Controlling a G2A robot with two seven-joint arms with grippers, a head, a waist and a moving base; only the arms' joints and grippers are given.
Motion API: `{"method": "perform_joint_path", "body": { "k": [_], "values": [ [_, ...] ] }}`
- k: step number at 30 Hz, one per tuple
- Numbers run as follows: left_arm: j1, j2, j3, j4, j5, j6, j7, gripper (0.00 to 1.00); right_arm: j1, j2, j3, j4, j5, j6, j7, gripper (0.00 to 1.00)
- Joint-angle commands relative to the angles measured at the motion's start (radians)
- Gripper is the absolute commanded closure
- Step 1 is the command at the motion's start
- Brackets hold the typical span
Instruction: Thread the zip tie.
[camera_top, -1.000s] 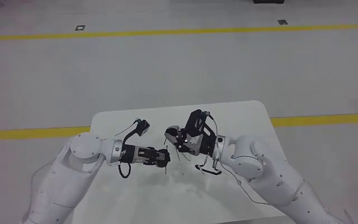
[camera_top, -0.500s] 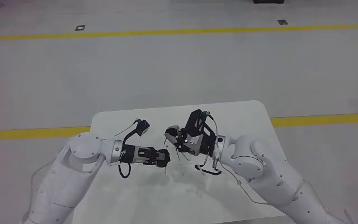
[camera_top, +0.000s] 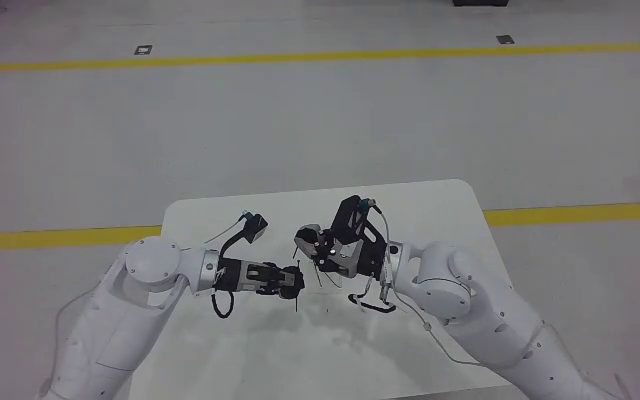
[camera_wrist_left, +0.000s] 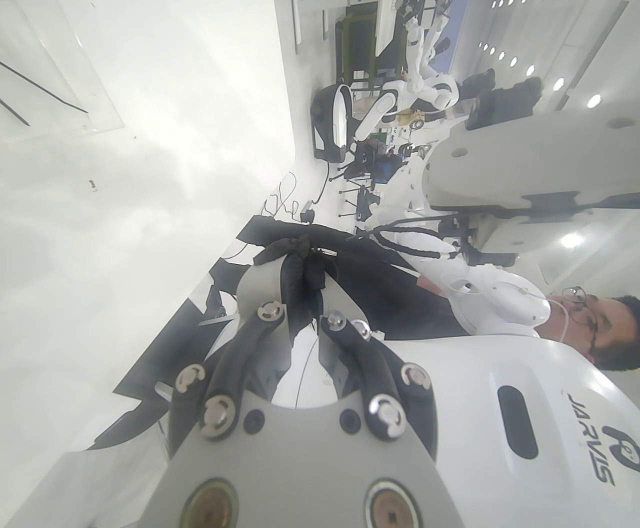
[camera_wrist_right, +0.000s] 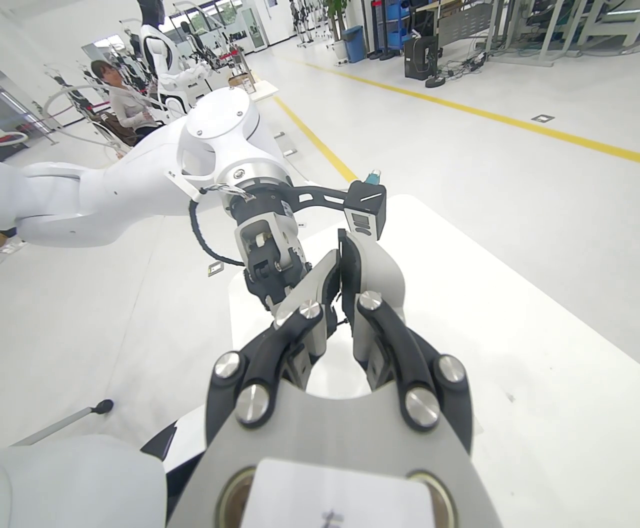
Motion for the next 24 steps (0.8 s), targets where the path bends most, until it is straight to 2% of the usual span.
{"method": "perform_joint_path", "body": {
  "k": [1,19,24],
  "values": [
    [0.000,0.000,0.000,0.000,0.000,0.000,0.000,1.00,0.000,0.000,0.000,0.000,0.000,0.000,0.000,1.00],
    [0.000,0.000,0.000,0.000,0.000,0.000,0.000,1.00,-0.001,0.000,0.000,0.000,-0.001,0.001,-0.002,1.00],
    [0.000,0.000,0.000,0.000,0.000,0.000,0.000,1.00,-0.029,0.000,0.011,-0.003,-0.054,0.000,-0.031,1.00]
  ]
}}
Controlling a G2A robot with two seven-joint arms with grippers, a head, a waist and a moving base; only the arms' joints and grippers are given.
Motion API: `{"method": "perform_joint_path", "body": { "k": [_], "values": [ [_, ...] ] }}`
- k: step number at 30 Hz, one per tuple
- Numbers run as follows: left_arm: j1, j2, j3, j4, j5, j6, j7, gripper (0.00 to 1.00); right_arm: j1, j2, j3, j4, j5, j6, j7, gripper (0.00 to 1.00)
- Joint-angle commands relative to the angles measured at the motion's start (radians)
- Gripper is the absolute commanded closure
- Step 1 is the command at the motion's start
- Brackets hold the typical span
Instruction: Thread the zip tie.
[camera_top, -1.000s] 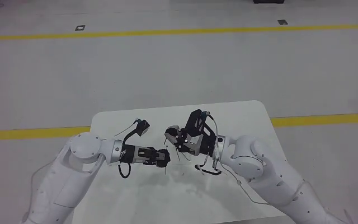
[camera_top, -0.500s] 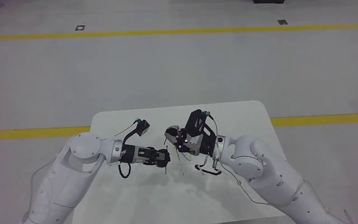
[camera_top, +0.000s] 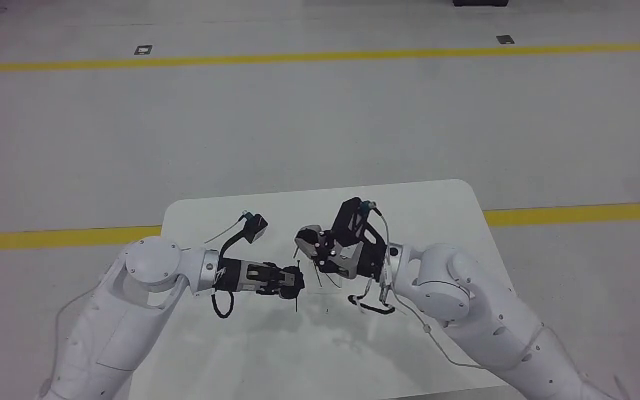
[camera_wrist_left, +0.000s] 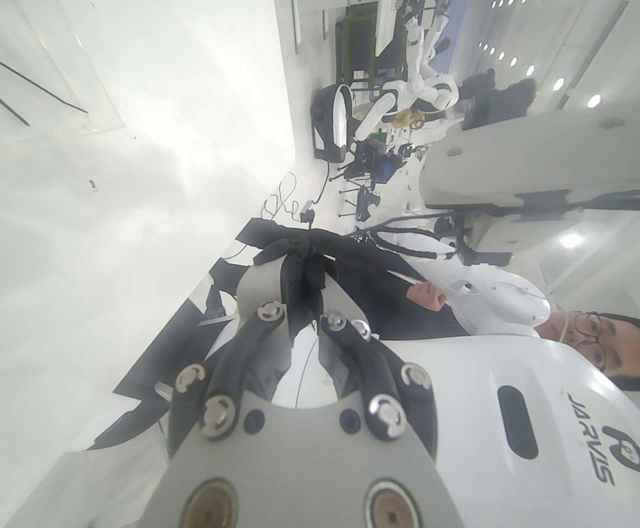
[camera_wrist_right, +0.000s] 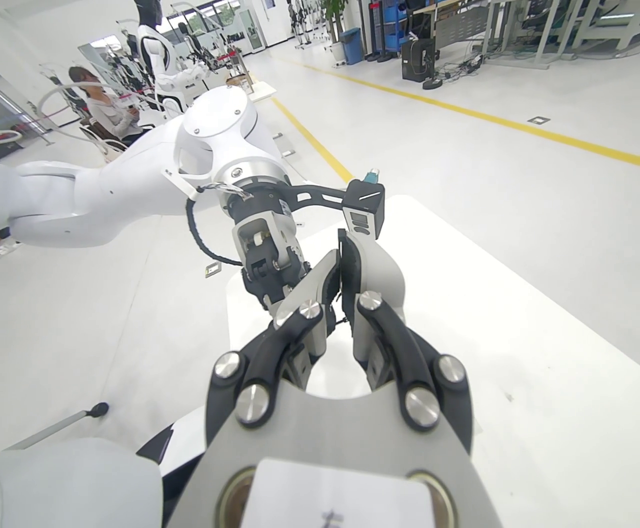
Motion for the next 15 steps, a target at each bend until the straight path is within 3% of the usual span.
{"method": "perform_joint_path", "body": {
  "k": [1,9,15],
  "values": [
    [0.000,0.000,0.000,0.000,0.000,0.000,0.000,1.00,-0.013,0.002,0.008,-0.002,-0.021,0.000,-0.011,1.00],
    [0.000,0.000,0.000,0.000,0.000,0.000,0.000,1.00,-0.053,0.022,0.026,-0.014,-0.065,0.000,-0.052,1.00],
    [0.000,0.000,0.000,0.000,0.000,0.000,0.000,1.00,-0.037,0.041,-0.001,-0.006,-0.073,0.000,-0.095,1.00]
  ]
}}
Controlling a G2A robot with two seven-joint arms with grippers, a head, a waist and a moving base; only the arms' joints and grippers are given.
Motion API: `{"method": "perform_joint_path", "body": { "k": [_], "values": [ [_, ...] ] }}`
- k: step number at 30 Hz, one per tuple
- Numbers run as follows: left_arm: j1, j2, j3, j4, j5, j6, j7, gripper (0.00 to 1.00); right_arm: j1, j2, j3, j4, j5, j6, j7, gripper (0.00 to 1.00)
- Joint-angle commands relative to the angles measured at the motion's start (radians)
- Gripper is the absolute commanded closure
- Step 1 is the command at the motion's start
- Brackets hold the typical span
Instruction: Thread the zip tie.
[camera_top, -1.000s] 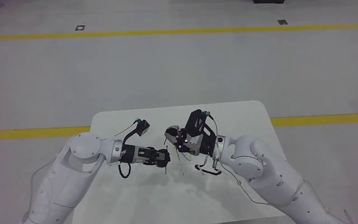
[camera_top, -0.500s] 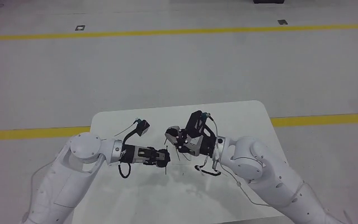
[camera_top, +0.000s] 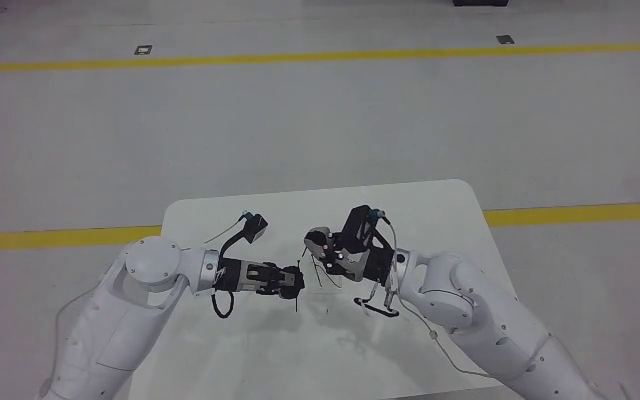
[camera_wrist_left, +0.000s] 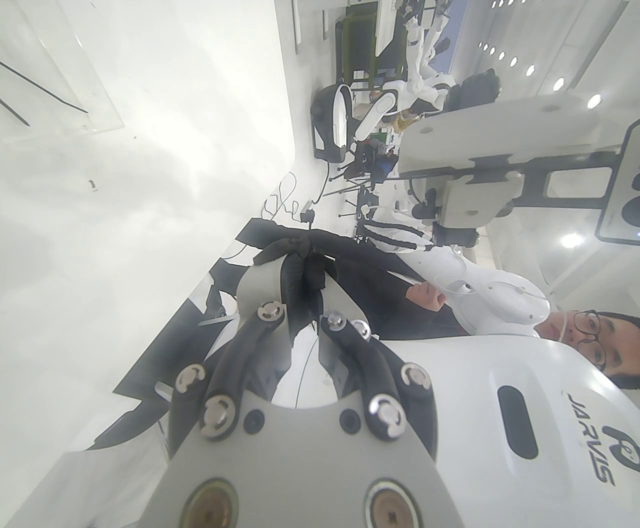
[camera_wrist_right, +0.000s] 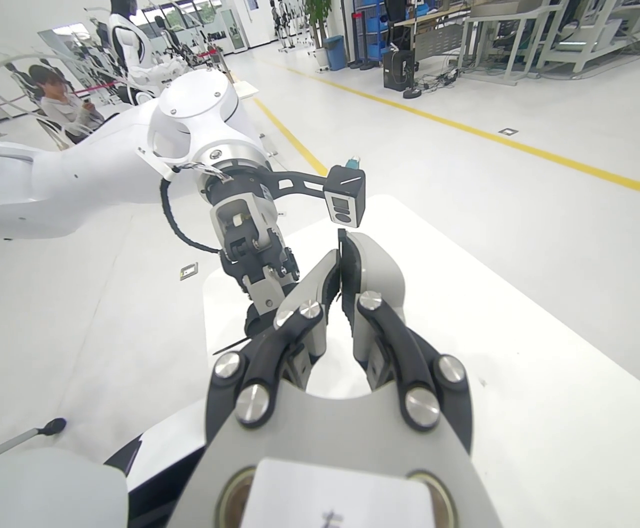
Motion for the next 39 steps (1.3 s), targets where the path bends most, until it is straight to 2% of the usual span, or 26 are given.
{"method": "perform_joint_path", "body": {
  "k": [1,15,29,39],
  "values": [
    [0.000,0.000,0.000,0.000,0.000,0.000,0.000,1.00,0.012,0.006,-0.014,0.006,0.001,0.000,-0.014,1.00],
    [0.000,0.000,0.000,0.000,0.000,0.000,0.000,1.00,0.109,0.060,-0.131,0.054,0.040,0.000,-0.101,1.00],
    [0.000,0.000,0.000,0.000,0.000,0.000,0.000,1.00,0.108,0.060,-0.130,0.054,0.040,0.002,-0.103,1.00],
    [0.000,0.000,0.000,0.000,0.000,0.000,0.000,1.00,0.057,0.065,-0.107,0.041,-0.054,0.000,-0.193,1.00]
  ]
}}
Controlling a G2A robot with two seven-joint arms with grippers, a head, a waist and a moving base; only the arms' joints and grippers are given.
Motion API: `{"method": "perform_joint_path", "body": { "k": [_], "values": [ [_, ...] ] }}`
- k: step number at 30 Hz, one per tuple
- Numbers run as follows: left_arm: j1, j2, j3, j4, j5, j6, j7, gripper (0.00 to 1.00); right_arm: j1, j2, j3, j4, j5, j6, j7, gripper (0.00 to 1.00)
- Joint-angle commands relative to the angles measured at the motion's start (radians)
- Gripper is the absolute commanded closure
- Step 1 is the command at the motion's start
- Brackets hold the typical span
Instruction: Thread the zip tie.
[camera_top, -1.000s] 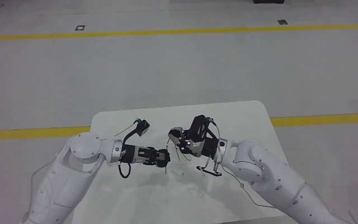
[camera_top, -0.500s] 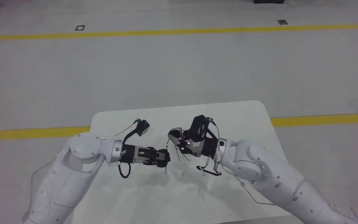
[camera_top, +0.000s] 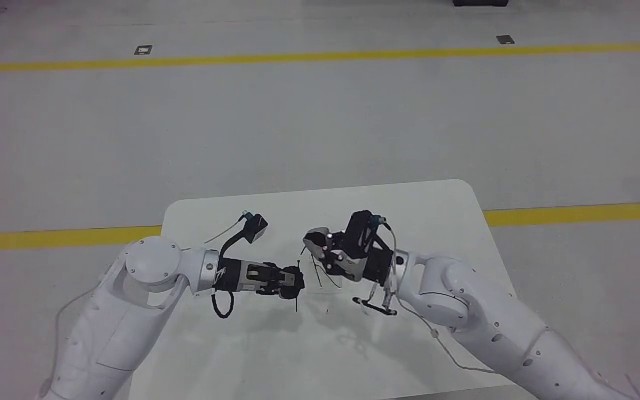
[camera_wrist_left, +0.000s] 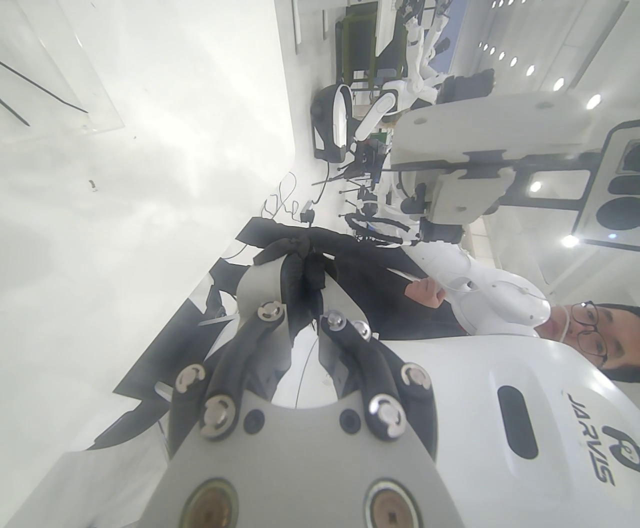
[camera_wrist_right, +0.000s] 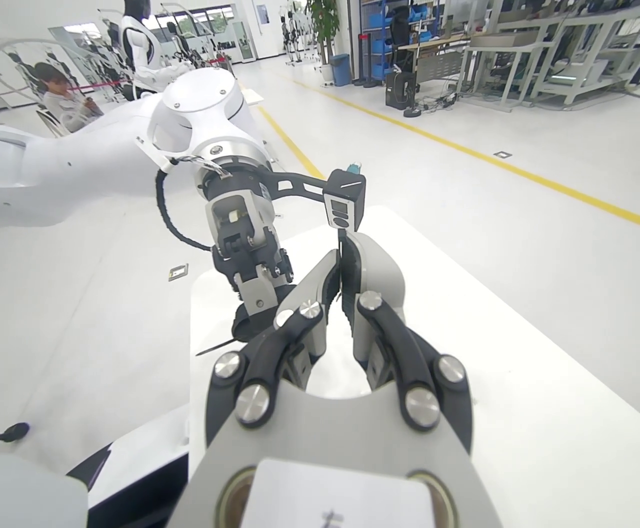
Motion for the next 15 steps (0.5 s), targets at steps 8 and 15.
{"method": "perform_joint_path", "body": {
  "k": [8,15],
  "values": [
    [0.000,0.000,0.000,0.000,0.000,0.000,0.000,1.00,0.003,0.022,-0.031,0.008,-0.010,0.000,-0.080,1.00],
    [0.000,0.000,0.000,0.000,0.000,0.000,0.000,1.00,0.030,0.046,-0.075,0.022,-0.001,0.000,-0.127,1.00]
  ]
}}
